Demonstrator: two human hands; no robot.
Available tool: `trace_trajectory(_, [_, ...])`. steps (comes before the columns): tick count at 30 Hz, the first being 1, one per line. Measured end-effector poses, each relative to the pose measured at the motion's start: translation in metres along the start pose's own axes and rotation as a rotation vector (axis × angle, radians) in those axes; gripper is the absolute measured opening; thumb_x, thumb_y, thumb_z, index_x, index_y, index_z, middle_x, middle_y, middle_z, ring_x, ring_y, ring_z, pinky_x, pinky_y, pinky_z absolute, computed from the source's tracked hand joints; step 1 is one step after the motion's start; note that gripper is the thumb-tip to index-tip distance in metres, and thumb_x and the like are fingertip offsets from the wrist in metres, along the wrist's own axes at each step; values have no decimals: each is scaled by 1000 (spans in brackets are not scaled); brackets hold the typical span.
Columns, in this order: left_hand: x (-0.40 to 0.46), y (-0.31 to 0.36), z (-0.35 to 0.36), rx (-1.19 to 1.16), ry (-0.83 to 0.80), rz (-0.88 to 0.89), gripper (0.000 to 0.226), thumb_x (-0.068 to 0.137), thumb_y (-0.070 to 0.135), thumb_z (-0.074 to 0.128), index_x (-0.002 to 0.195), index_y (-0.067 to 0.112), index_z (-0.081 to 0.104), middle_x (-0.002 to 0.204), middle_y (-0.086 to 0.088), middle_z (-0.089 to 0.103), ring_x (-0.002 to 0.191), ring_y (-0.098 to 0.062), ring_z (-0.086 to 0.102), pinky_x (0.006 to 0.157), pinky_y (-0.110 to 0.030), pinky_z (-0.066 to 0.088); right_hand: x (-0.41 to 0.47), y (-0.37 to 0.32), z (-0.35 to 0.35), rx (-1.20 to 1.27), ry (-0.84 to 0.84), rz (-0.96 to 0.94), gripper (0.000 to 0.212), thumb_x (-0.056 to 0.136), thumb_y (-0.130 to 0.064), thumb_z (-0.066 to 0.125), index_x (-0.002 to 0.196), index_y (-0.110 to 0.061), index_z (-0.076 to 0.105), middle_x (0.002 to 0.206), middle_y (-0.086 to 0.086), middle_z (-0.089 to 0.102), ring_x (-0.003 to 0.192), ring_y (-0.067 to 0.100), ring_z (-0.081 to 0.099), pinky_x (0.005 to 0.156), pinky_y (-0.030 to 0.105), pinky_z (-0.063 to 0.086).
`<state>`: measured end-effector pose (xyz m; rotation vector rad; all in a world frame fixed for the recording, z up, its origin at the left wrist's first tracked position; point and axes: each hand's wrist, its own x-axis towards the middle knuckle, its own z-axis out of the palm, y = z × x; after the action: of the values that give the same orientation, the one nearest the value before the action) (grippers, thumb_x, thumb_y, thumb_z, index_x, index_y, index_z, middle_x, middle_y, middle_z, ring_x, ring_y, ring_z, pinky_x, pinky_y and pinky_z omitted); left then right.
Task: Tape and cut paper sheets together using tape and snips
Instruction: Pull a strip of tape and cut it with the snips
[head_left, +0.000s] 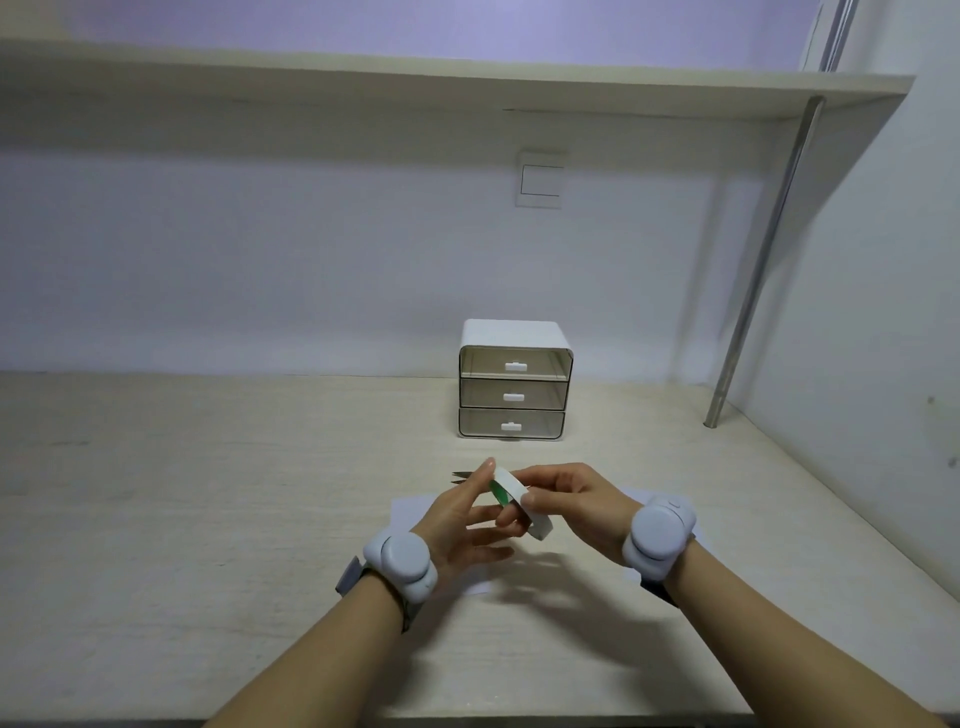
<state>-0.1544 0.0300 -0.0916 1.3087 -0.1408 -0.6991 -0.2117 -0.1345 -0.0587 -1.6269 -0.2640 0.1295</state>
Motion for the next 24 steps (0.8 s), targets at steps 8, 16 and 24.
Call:
trace_trajectory(8, [-3, -2, 3, -149, -14, -32, 55, 87, 54, 56, 121, 10, 58, 97, -21, 70, 92, -34, 69, 96, -48, 51, 5, 2, 2, 21, 36, 21, 20, 78, -8, 52, 89, -6, 68, 73, 10, 71, 62, 15, 61, 62, 21, 50])
trace_trajectory(16, [-5, 1, 1, -219, 13, -64, 59, 87, 60, 51, 111, 7, 56, 87, -22, 72, 78, -33, 71, 93, -49, 51, 4, 3, -1, 13, 50, -2, 20, 76, -7, 57, 92, -6, 70, 73, 5, 72, 70, 12, 64, 71, 19, 50])
trace_trajectory(24, [-9, 2, 3, -63, 24, -13, 57, 86, 57, 55, 115, 9, 64, 100, -22, 71, 91, -31, 70, 91, -45, 55, 8, 6, 4, -49, 125, 33, 27, 70, -4, 52, 89, 7, 66, 64, 11, 66, 65, 7, 64, 71, 20, 46])
